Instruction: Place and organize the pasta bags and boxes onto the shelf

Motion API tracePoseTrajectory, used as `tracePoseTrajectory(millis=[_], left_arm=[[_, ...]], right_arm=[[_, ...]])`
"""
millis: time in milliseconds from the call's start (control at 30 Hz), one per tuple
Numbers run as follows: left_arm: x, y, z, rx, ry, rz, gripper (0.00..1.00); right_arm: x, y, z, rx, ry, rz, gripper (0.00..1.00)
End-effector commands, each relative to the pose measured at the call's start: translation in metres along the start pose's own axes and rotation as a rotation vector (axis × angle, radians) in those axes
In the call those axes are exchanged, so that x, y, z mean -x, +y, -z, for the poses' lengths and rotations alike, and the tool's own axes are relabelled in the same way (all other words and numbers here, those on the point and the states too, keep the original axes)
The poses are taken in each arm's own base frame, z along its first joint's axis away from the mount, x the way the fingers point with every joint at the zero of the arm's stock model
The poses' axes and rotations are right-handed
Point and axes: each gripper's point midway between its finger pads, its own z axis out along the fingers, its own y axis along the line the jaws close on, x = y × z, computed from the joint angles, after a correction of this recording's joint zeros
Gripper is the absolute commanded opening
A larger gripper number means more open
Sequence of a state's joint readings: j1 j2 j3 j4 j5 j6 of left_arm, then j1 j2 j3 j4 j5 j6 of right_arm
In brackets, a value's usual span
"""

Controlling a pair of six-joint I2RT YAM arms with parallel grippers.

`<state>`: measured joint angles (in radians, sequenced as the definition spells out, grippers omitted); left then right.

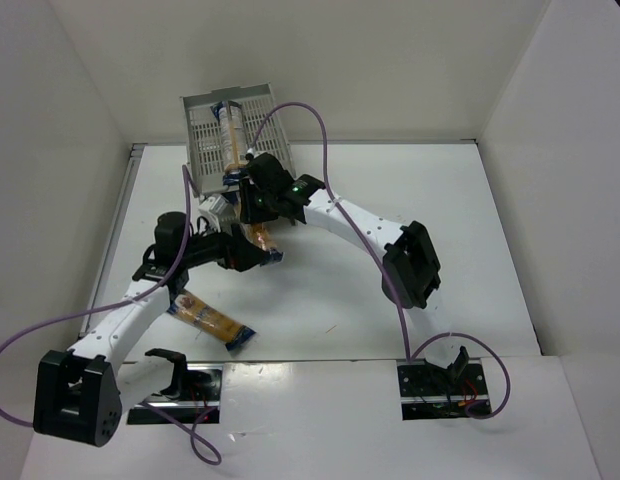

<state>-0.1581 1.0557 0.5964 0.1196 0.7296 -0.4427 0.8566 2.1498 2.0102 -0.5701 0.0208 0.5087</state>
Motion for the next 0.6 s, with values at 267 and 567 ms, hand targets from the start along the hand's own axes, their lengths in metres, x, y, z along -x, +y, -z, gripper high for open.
tracePoseTrajectory(millis=[267,567], left_arm=[[0.006,0.022,-0.018,0.055,-0.045,0.106,1.0],[0.025,0.019,-0.027,0.017,-0.086,0.129,0.69]], right_arm=[[0.077,0.045,0.033,0.126,-0.216,-0.071,0.0],[0.078,0.04,0.029,0.097,-0.224,-0.083,0.0]])
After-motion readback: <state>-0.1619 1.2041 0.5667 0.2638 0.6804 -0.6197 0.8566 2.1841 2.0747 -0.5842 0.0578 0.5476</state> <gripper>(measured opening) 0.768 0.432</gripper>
